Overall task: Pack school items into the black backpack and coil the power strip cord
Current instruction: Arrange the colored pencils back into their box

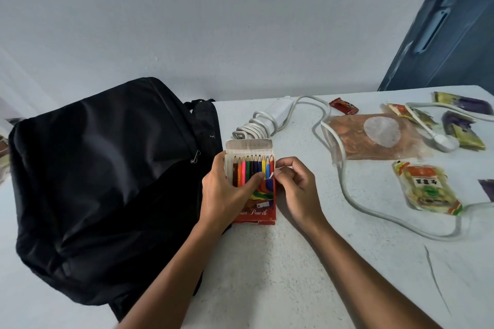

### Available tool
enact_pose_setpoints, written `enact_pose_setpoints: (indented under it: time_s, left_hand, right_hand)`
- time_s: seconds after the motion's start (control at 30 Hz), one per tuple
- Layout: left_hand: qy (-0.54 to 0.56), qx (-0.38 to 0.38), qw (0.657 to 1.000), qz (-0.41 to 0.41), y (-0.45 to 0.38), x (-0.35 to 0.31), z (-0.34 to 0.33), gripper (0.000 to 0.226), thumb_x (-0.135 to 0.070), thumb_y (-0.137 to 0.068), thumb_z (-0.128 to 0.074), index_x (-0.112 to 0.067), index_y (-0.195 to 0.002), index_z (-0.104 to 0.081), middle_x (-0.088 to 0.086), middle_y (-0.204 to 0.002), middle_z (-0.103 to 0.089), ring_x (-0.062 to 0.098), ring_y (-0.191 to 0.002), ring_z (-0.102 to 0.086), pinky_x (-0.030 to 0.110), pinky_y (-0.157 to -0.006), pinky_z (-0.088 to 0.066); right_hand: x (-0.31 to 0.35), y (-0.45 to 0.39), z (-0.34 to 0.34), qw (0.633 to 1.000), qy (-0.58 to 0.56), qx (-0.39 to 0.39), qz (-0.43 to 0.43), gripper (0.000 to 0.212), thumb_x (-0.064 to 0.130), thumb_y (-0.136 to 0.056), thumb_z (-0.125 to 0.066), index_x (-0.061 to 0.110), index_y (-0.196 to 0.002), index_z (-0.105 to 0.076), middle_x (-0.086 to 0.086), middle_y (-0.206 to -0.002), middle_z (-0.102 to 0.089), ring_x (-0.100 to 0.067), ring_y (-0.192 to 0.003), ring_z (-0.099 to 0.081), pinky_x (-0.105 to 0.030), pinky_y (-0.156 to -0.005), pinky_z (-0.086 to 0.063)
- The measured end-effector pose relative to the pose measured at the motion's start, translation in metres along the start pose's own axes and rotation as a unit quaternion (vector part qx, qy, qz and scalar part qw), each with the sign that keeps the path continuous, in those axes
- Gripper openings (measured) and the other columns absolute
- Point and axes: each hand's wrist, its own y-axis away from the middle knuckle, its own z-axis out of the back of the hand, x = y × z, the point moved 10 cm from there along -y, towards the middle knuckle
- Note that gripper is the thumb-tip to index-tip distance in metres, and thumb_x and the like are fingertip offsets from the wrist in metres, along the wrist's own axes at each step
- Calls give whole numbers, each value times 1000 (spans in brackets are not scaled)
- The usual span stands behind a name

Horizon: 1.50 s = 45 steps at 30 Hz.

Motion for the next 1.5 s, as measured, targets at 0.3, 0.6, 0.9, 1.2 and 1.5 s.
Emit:
enact_pose_setpoints:
  time_s: [0.3,0.6,0.9,1.2,1.5]
  left_hand:
    - [-17,-2,1000,14,0,3,-1,65,-50,-65,-82,-24,-114,-49,-14,-89,-64,-1,-78,-65,12,-62,-52]
    - [-43,1,999,28,2,2,-5,68,-61,-61,-78,-30,-110,-43,-15,-90,-59,-2,-81,-60,13,-61,-45]
    - [17,25,998,46,2,6,-11,50,-49,-74,-76,-24,-106,-47,-9,-86,-64,3,-78,-64,24,-65,-53]
    - [251,104,961,49,1,8,-12,41,-7,-79,-51,-10,-119,-58,12,-99,-71,28,-89,-71,37,-72,-59]
    - [263,114,957,45,2,3,-11,41,10,-93,-41,-19,-117,-59,7,-99,-73,26,-90,-71,34,-72,-60]
  right_hand:
    - [10,3,0,999,27,-6,27,12,-3,-92,-52,2,-84,-59,-4,-56,-42,-7,-55,-44,-19,-57,-46]
    - [14,4,-3,999,0,1,32,17,-7,-92,-51,4,-82,-60,-9,-60,-49,-9,-59,-50,-21,-60,-49]
    - [4,1,0,1000,7,-3,12,9,12,-86,-56,12,-79,-60,-27,-68,-48,-27,-66,-49,-45,-64,-48]
    - [1,2,1,1000,3,-10,-9,10,23,-88,-58,17,-81,-59,-34,-84,-56,-34,-78,-64,-54,-70,-53]
    - [-1,1,1,1000,-8,-12,-16,9,24,-86,-59,19,-79,-59,-36,-81,-53,-37,-79,-64,-56,-70,-52]
